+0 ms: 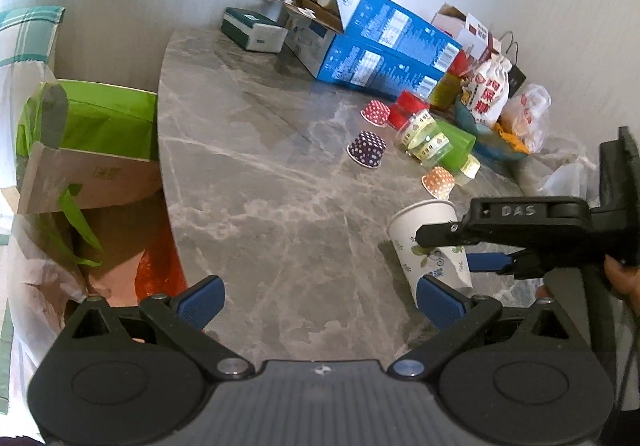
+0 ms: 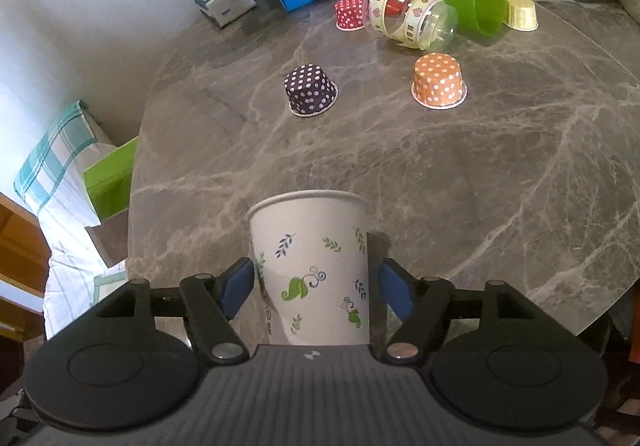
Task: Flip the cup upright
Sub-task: 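Lift the white cup with the right gripper and rotate it upright, then grasp the upright white cup with the left gripper while the right gripper releases it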
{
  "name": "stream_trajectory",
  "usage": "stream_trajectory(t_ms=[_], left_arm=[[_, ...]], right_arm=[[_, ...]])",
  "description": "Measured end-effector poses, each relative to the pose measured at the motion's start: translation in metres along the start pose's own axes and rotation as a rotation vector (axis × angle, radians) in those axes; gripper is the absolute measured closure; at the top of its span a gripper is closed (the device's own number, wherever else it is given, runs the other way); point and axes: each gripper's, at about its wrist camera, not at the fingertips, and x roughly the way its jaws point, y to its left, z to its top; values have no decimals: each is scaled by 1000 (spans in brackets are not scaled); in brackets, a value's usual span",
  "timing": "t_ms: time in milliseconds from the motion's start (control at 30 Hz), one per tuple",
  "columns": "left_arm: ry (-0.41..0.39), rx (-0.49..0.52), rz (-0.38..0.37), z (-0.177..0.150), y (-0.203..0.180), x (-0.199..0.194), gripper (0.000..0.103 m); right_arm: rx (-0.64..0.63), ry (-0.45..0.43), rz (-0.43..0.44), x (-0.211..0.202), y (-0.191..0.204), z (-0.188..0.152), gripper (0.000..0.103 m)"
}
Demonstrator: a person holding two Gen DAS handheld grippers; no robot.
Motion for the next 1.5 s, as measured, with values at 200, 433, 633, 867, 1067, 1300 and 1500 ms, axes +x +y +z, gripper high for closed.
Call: stream_trajectory(t_ms=[200, 433, 633, 867, 1067, 1300, 1500], left_arm=[[120, -19, -42, 14, -27, 31, 3], [197, 16, 23, 36, -82, 67, 6], [261, -7, 110, 43, -112, 92, 6], [279, 0, 189, 42, -124, 110, 12], [291, 46, 240, 44, -133, 119, 21], [307, 54, 259, 48, -132, 125, 37], [270, 130, 179, 50, -138, 121, 38]], right_arm=[[44, -91, 77, -34, -29, -7, 17], [127, -156, 126, -68, -88, -35, 12], [103, -178, 180, -77, -106, -50, 11], [86, -158, 174, -70, -125, -63, 10], [105, -156, 216, -69, -137, -68, 10], [107, -140, 235, -64, -142, -66, 10], [95, -124, 246, -58, -138, -68, 10]])
